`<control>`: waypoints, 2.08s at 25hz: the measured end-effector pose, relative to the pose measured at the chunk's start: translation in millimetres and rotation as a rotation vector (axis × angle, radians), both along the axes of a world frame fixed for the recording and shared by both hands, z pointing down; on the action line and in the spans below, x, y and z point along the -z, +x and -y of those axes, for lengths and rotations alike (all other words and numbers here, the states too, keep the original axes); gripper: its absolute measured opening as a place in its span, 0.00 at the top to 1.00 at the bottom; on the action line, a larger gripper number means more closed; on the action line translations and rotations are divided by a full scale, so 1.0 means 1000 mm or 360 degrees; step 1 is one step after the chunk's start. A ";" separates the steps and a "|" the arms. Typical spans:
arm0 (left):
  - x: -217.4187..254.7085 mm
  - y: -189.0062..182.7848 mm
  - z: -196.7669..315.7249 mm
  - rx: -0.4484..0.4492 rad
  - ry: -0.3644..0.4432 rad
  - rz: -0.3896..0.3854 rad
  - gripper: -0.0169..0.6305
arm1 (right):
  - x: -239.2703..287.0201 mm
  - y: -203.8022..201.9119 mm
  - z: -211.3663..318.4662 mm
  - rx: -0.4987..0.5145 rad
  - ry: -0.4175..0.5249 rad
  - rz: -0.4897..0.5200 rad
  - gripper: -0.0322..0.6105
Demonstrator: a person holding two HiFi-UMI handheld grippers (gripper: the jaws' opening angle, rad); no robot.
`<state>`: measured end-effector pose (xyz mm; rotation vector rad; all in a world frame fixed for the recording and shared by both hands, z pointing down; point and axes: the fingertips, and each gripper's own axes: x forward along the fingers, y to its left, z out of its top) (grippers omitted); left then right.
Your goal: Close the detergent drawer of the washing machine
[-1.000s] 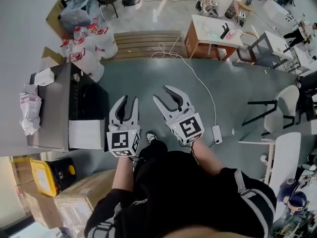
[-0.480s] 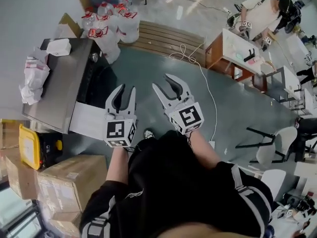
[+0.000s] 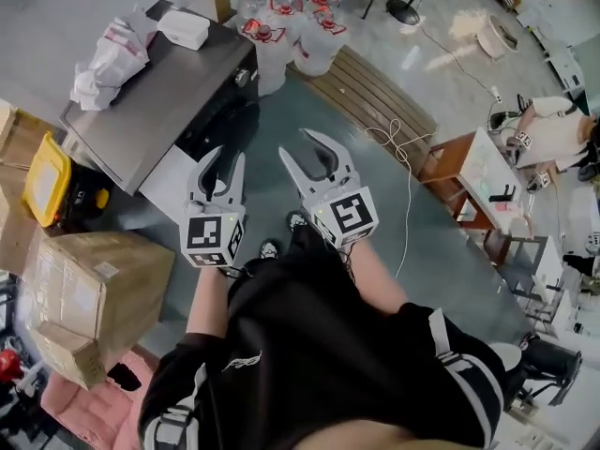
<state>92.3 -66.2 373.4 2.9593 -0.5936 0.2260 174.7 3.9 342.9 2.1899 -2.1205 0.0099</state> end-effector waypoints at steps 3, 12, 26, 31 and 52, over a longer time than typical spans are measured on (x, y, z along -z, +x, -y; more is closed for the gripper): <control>0.004 -0.015 0.019 0.0161 0.0023 0.0022 0.77 | 0.002 0.000 0.025 0.0136 0.0003 0.0032 0.68; -0.005 -0.048 0.030 0.0638 -0.0019 0.0047 0.77 | -0.006 -0.011 0.064 0.0588 -0.0019 0.0043 0.68; -0.065 -0.140 -0.039 0.1257 -0.0185 0.0278 0.77 | -0.081 -0.064 0.069 0.1160 -0.0245 0.0138 0.67; -0.111 -0.166 -0.062 0.1363 -0.0295 0.0358 0.77 | -0.127 -0.096 0.060 0.1269 -0.0356 0.0065 0.67; -0.254 -0.233 -0.065 0.1352 -0.0673 0.0614 0.66 | -0.265 -0.144 0.026 0.1503 -0.0895 -0.0185 0.66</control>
